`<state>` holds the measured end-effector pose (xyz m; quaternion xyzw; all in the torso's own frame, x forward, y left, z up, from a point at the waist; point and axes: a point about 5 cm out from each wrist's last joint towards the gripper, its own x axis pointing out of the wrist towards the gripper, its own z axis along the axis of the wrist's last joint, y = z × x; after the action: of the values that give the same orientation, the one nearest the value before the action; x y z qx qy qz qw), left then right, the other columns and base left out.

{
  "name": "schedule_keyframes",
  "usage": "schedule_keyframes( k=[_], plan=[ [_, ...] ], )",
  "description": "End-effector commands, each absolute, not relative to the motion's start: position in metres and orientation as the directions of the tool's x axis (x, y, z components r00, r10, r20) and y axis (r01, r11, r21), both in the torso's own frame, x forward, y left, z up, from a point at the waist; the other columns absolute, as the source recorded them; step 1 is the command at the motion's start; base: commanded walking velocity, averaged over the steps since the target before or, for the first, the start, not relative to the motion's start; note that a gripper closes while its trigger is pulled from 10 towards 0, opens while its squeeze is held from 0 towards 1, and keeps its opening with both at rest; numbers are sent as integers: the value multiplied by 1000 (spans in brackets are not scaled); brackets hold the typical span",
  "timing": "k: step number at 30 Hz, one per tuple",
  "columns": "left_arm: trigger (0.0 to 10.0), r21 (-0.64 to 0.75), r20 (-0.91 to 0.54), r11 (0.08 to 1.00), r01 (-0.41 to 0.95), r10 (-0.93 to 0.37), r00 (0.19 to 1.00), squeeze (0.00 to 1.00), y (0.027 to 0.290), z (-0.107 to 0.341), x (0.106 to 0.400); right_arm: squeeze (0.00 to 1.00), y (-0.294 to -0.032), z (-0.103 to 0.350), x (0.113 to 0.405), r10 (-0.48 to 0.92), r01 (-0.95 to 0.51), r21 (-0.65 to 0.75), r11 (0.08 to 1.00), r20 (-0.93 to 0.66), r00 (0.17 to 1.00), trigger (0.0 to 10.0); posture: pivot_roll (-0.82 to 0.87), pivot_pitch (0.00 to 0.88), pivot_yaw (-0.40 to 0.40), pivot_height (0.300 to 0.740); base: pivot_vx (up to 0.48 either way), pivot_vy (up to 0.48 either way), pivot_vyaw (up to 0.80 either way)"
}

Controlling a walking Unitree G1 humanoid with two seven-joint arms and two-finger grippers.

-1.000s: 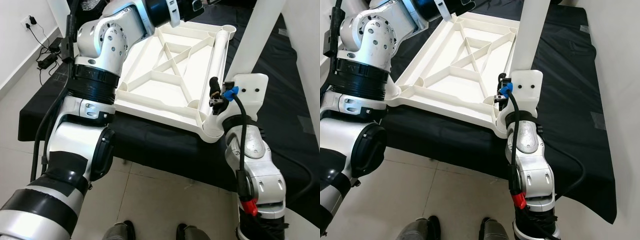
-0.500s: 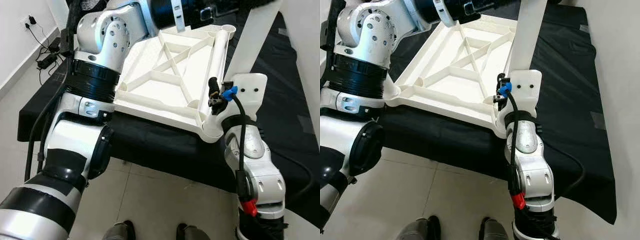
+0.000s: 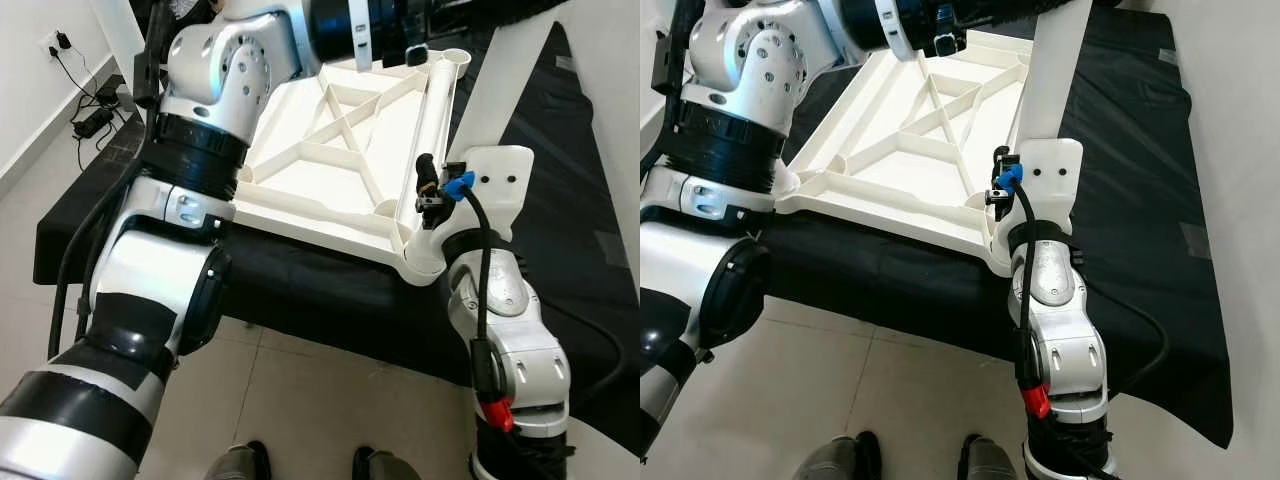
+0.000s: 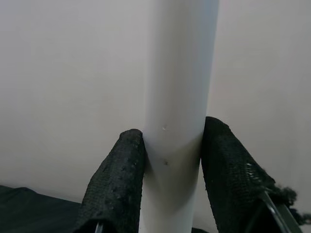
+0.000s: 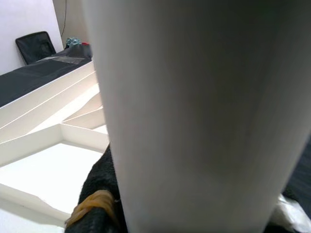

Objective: Building children table

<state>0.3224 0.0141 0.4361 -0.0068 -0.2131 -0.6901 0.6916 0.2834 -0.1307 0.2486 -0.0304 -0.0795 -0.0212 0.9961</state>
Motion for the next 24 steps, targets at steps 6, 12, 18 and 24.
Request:
schedule_keyframes(
  k=[6, 12, 18, 24],
  plan=[
    [0, 268, 274, 27, 963, -961, -49, 0, 8, 431, 325, 0, -127, 213, 285, -22, 20, -50, 999, -43, 999, 10000, -76, 228, 7, 740, 0, 0, 0],
    [0, 264, 267, 17, 964, -962, -56, 0, 6, 429, 326, 420, -126, 215, 286, 5, -6, -43, 999, -34, 999, 10000, -79, 226, 8, 740, 0, 0, 0],
    [0, 265, 264, 10, 964, -962, -63, 0, 4, 429, 327, 1000, -121, 231, 292, 245, -246, 8, 969, 59, 968, 10000, -83, 227, 13, 740, 0, 0, 0],
    [0, 268, 262, 1, 963, -962, -72, 0, 3, 429, 325, 1000, -153, 256, 305, 388, -388, -33, 921, 128, 913, 10000, -82, 231, 13, 740, 0, 0, 0]
  ],
)
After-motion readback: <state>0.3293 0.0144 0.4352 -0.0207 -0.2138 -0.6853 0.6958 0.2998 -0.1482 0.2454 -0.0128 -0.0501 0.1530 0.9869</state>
